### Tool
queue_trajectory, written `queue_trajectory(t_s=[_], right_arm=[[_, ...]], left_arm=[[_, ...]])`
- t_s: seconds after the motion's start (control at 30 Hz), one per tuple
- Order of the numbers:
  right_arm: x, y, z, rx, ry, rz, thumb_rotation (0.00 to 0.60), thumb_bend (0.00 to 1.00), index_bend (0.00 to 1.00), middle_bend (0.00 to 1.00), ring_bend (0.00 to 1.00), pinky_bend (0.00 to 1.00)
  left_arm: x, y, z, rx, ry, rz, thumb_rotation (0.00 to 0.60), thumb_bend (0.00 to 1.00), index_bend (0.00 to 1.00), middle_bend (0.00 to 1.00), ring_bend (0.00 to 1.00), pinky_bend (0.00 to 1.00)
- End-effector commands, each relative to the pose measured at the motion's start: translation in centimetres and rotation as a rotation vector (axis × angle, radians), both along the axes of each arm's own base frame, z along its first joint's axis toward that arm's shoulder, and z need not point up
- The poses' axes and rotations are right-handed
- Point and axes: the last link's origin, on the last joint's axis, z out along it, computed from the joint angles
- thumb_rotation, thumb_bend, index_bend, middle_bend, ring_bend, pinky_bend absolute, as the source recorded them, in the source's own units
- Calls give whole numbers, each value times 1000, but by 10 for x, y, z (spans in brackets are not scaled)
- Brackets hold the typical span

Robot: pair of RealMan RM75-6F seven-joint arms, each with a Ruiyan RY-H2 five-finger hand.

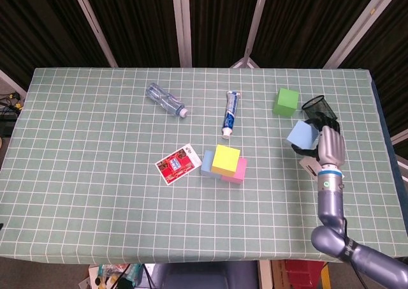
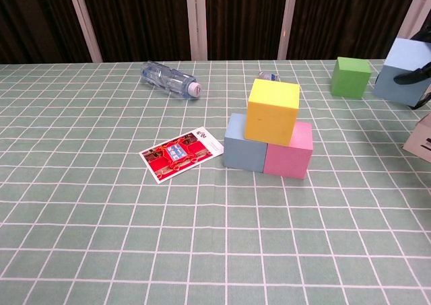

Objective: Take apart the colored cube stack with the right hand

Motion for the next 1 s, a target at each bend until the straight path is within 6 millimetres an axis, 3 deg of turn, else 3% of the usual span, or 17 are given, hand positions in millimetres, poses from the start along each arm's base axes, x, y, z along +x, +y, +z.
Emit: queue_trajectory(t_s=[0.03,0.37,0.53,0.6,0.8,0.87,1.0], right_arm=[[-19,55,19,143,-136,49,600,184,707,161,120,0],[-40,100,16,364,-28,129,600,184,707,176,120,0],[-50,111,9,384,14,126,600,184,689,176,120,0],[-54,113,5,397,39,120,600,184,597,176,116,0],[-57,113,2,439,82,116,600,184,92,129,51,0],[-59,112,4,428,106,113,600,184,17,105,30,0],[-60,112,8,393,185,96,600,184,0,70,3,0]], left_arm=[[1,0,-1,-6,2,-3,600,183,75,0,0,0],[-1,-3,4,14,-10,-3,600,183,75,0,0,0],[-2,-3,4,10,-13,-2,600,183,75,0,0,0],[-1,-3,4,9,-13,-4,600,183,75,0,0,0],[-1,-4,5,14,-15,-4,600,183,75,0,0,0],[-1,-4,5,16,-14,-4,600,183,75,0,0,0],[-2,-3,4,15,-13,0,600,183,75,0,0,0]])
